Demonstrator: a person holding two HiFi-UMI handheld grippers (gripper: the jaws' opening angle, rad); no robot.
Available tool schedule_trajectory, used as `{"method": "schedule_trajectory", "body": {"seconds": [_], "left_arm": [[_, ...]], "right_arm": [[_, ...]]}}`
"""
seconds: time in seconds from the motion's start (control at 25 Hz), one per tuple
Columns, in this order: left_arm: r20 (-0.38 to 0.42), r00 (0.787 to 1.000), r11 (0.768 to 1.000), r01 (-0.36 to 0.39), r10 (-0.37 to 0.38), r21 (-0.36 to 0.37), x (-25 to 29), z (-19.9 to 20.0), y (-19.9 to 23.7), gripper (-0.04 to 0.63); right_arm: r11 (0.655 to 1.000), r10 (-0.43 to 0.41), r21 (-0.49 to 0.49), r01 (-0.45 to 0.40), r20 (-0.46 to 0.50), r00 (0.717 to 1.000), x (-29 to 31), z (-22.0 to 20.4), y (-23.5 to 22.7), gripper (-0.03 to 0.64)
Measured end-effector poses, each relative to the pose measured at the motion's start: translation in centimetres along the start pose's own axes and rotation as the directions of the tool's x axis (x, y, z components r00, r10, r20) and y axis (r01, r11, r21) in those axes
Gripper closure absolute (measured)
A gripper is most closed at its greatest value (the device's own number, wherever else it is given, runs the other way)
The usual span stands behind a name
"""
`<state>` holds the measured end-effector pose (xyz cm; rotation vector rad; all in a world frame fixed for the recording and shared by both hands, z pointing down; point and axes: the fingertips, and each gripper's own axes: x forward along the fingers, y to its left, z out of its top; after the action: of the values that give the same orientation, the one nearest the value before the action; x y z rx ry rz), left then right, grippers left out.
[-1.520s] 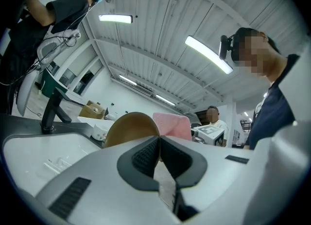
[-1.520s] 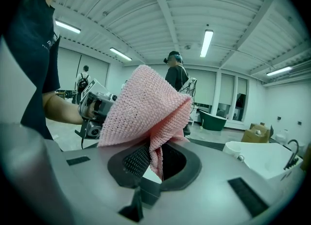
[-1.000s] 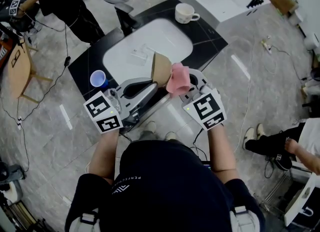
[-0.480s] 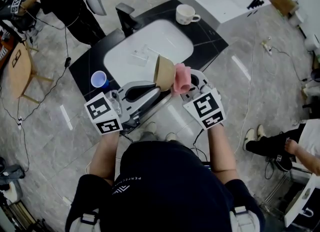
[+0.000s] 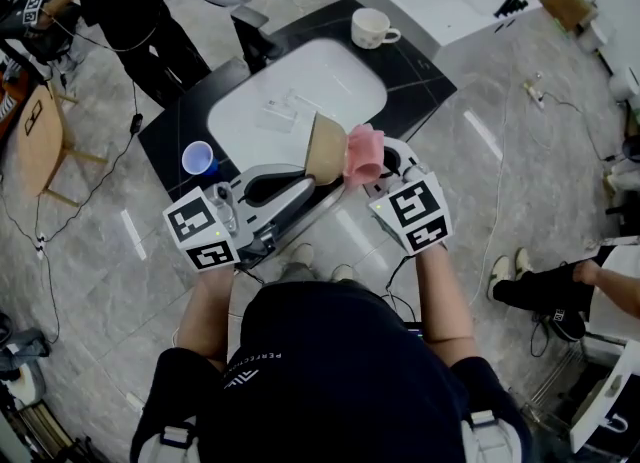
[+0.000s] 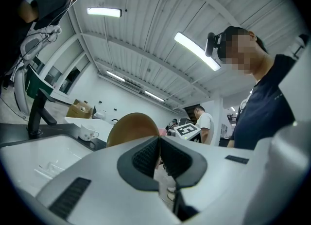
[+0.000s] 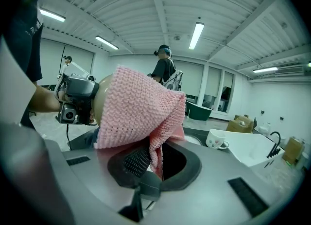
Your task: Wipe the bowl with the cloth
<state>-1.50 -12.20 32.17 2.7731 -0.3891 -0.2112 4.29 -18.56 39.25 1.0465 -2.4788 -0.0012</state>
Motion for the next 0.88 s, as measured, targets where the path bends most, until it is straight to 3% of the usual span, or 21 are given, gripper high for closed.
{"method": "schedule_trajectory", "body": {"seconds": [0.28, 0.64, 0.88], "left_arm": [[0.039, 0.999, 0.999, -0.032, 0.032, 0.004, -0.9, 1.0, 0.5, 0.58], [0.071, 0.975, 0.976, -0.212, 0.209, 0.049, -1.4, 1.8, 3.0, 0.58], [0.055, 0.959, 0.957, -0.282, 0.279, 0.06, -1.2, 1.2, 4.4, 0.58]], "right_arm": [[0.999, 0.0, 0.05, 0.001, -0.008, 1.0, 0.0, -0.7, -0.4, 0.569], [0.996, 0.004, 0.088, -0.002, -0.023, 1.0, 0.1, -1.2, -0.2, 0.568], [0.994, 0.008, 0.108, -0.006, -0.017, 1.0, 0.3, -1.4, -0.1, 0.568]]}}
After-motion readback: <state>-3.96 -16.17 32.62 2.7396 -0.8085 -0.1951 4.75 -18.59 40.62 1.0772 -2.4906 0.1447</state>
